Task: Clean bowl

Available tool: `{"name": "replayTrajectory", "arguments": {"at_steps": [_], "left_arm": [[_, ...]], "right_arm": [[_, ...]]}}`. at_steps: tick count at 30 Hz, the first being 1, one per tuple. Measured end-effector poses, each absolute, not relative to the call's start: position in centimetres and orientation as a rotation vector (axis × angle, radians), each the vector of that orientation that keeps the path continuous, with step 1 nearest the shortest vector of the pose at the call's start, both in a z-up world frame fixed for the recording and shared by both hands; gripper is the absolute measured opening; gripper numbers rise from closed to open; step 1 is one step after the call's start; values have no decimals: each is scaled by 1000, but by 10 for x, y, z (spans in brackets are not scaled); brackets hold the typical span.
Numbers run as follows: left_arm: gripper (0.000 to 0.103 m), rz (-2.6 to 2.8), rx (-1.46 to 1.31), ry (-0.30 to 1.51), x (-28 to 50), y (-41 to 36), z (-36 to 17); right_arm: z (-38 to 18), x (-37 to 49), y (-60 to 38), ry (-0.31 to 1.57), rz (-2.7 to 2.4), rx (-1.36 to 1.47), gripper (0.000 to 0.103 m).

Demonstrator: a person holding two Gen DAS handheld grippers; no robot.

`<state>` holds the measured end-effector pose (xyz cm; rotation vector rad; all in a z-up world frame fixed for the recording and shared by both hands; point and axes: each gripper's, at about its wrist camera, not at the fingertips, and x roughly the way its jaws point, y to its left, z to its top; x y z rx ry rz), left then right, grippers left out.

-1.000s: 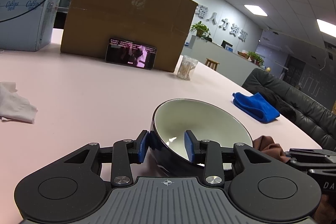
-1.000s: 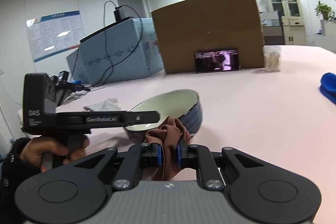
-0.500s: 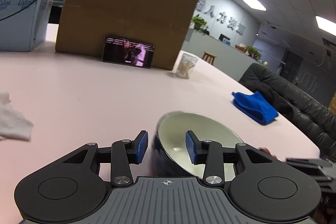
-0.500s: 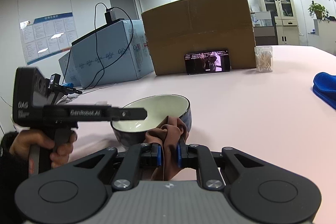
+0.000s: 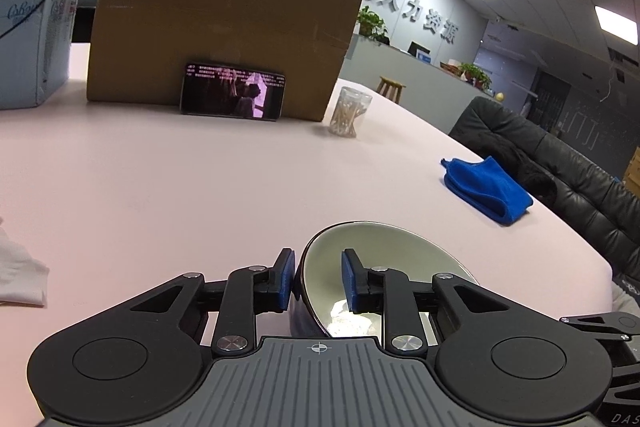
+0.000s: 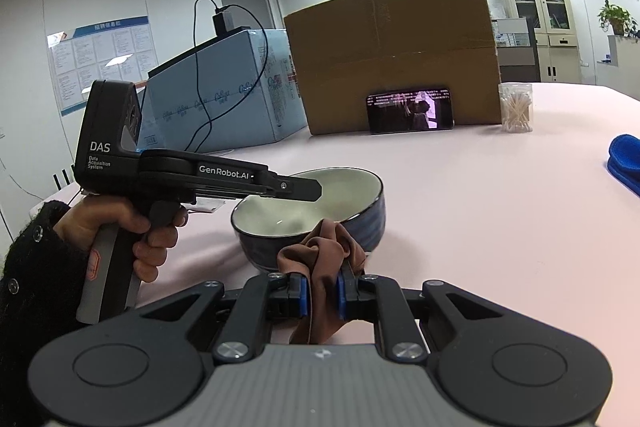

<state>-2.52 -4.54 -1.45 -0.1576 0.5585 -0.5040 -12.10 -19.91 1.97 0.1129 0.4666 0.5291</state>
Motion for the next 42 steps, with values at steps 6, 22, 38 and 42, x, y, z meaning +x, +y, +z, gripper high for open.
{"name": "replayTrajectory", "arguments": {"at_steps": [6,22,38,42], "left_arm": [[24,-480,-146,547,-38,-45,-15],[25,-436,-141,473,-79,-40,-12],[26,-497,-237,471,-62,-20,-16],[25,-496,-248,479,-48,-23,-20]], "right_arm": [[23,-122,-193,457,479,69,16],[23,-119,-198,441,352,48,16],[26,-96,-195,435,305,59,15],[23,-107,-195,440,317,55,15]]}}
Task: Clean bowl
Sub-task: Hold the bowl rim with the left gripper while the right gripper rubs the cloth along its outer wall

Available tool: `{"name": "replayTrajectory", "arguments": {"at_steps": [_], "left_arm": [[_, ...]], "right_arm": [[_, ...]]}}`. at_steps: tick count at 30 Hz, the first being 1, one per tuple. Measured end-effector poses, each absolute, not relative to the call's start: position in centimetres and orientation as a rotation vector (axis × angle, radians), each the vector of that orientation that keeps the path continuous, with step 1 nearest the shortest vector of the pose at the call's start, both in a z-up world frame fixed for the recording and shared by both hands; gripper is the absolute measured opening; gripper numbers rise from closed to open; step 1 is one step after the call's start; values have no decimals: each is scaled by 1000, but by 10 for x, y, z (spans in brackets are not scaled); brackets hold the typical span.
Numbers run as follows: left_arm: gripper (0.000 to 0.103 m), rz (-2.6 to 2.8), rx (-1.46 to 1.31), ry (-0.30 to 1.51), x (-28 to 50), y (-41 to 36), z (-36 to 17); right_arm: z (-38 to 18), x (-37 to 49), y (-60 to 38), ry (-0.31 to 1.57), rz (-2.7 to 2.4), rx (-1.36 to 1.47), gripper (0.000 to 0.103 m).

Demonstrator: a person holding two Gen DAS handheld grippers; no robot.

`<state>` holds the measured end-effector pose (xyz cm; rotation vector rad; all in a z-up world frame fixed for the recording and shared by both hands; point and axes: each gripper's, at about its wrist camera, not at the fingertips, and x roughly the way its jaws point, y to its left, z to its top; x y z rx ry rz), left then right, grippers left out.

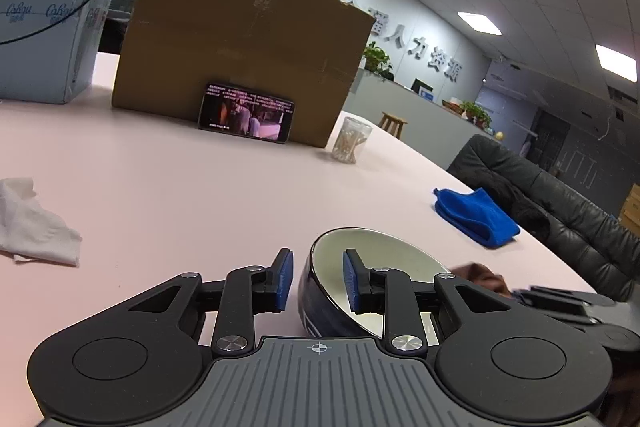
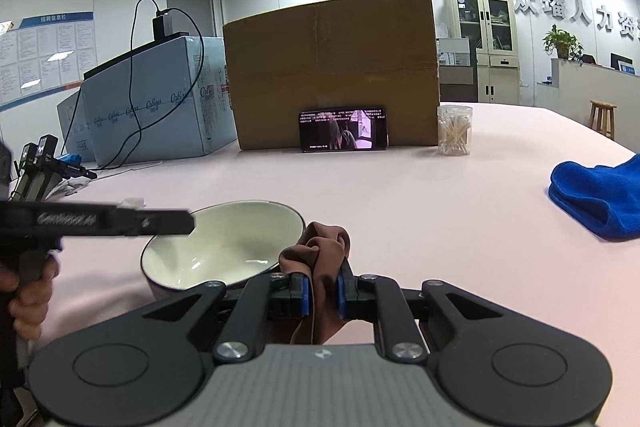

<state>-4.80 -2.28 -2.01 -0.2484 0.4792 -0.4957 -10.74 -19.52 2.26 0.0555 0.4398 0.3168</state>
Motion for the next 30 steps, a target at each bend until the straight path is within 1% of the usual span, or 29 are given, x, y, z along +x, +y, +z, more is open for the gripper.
{"name": "replayTrajectory", "arguments": {"at_steps": [9,13,22,26,30], "left_arm": [[25,-484,-220,474,-48,-32,-30],[27,-479,-226,481,-47,-31,-33],[27,-483,-232,489,-47,-30,-35],[27,-480,-231,487,-48,-30,-35],[27,-480,-235,488,-47,-30,-35]], "right_arm": [[21,-135,-188,468,443,89,16],[26,-131,-188,448,414,89,16],[26,-132,-185,444,383,77,15],[26,-138,-176,452,435,73,18],[26,-139,-174,453,455,76,17]]}}
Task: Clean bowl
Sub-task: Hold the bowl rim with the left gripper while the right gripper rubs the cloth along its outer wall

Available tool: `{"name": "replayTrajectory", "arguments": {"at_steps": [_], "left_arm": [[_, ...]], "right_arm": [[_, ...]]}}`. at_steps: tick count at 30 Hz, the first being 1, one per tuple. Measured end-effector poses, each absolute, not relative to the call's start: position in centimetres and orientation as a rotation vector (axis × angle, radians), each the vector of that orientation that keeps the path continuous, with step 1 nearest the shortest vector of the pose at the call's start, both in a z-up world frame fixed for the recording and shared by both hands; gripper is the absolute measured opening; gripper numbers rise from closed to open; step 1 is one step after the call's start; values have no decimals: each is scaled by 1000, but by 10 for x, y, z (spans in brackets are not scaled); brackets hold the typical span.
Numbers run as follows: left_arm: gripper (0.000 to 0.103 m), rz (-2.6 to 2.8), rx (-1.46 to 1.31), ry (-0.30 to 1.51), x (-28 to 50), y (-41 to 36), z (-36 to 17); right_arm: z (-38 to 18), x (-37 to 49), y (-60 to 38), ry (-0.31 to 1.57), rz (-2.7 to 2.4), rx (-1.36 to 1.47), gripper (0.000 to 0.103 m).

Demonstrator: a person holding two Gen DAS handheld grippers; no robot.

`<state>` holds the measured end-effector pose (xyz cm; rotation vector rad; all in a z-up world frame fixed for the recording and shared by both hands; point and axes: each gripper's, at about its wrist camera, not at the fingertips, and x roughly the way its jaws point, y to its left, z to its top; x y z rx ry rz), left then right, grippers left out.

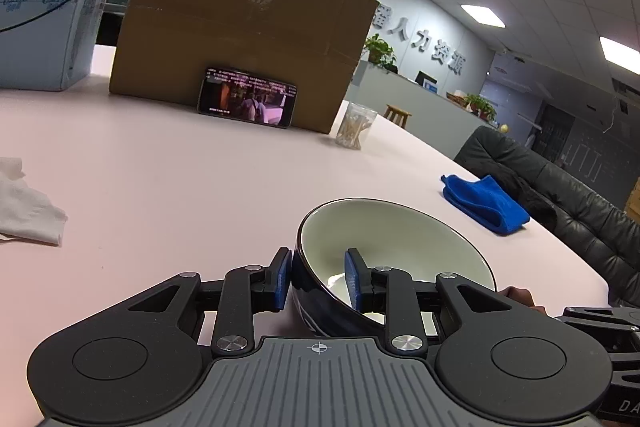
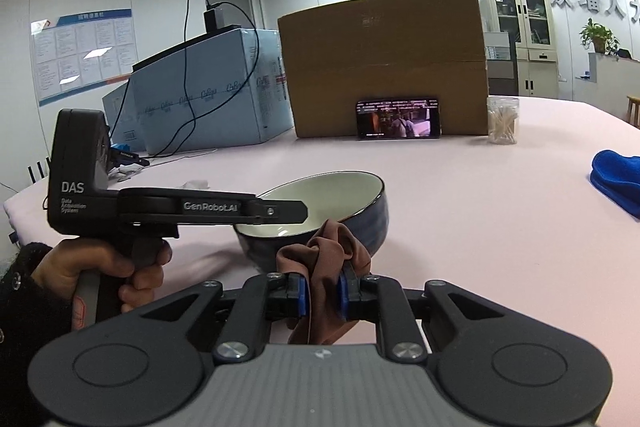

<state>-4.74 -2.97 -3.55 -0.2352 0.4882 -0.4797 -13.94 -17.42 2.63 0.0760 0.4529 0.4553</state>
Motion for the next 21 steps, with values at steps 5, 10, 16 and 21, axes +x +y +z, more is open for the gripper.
{"name": "replayTrajectory", "arguments": {"at_steps": [5,10,16,21], "left_arm": [[27,-485,-233,482,-48,-30,-35],[27,-481,-228,483,-48,-31,-35],[27,-478,-229,486,-48,-32,-35],[27,-481,-231,485,-45,-32,-35]], "right_arm": [[26,-132,-187,451,425,103,12],[25,-136,-184,447,439,100,12],[24,-141,-174,453,492,91,12],[24,-142,-171,459,546,108,12]]}}
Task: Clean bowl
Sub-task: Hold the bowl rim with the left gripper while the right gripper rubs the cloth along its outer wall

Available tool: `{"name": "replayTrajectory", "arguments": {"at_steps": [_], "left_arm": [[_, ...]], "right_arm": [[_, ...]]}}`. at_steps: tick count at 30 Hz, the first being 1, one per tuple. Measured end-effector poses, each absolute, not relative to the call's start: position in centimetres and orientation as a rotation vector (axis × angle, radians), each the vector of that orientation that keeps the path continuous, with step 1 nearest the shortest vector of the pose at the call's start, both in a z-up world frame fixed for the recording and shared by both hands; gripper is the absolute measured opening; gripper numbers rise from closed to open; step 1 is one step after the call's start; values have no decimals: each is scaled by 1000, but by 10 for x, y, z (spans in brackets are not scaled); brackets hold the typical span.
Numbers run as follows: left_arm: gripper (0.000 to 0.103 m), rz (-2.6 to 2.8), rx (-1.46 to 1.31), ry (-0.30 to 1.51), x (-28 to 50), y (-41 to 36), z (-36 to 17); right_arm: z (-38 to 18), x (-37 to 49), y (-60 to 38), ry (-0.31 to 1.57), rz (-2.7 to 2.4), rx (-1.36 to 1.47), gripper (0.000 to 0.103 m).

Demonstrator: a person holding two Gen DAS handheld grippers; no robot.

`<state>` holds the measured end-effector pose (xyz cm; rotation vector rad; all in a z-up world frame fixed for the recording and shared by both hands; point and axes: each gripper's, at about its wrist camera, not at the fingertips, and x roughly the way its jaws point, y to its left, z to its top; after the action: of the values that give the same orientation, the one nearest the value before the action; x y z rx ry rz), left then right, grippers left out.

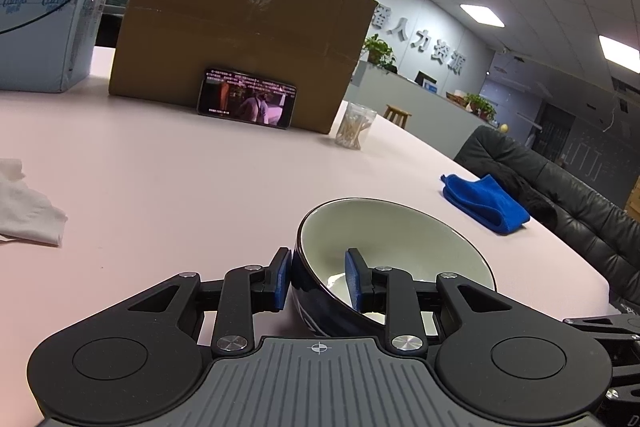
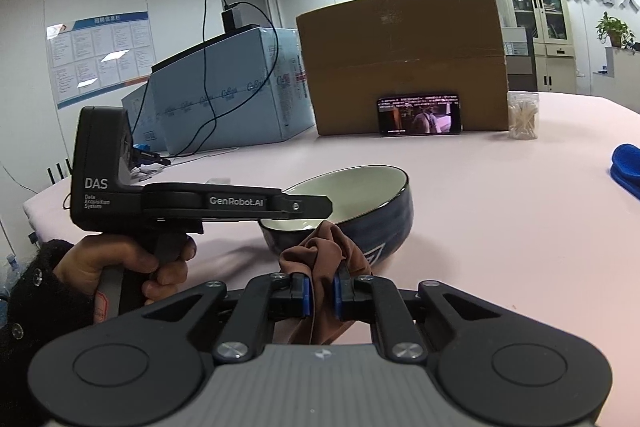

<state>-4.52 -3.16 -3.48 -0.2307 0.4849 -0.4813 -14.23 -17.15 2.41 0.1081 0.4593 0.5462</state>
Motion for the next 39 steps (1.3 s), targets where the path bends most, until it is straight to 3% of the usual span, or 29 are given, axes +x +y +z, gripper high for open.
{"name": "replayTrajectory", "arguments": {"at_steps": [16,30,39], "left_arm": [[29,-486,-235,483,-46,-31,-35],[32,-496,-240,479,-48,-31,-36],[32,-496,-235,481,-47,-32,-36]], "right_arm": [[24,-141,-176,447,469,94,15],[21,-141,-171,478,548,117,12],[21,-140,-179,453,452,105,16]]}}
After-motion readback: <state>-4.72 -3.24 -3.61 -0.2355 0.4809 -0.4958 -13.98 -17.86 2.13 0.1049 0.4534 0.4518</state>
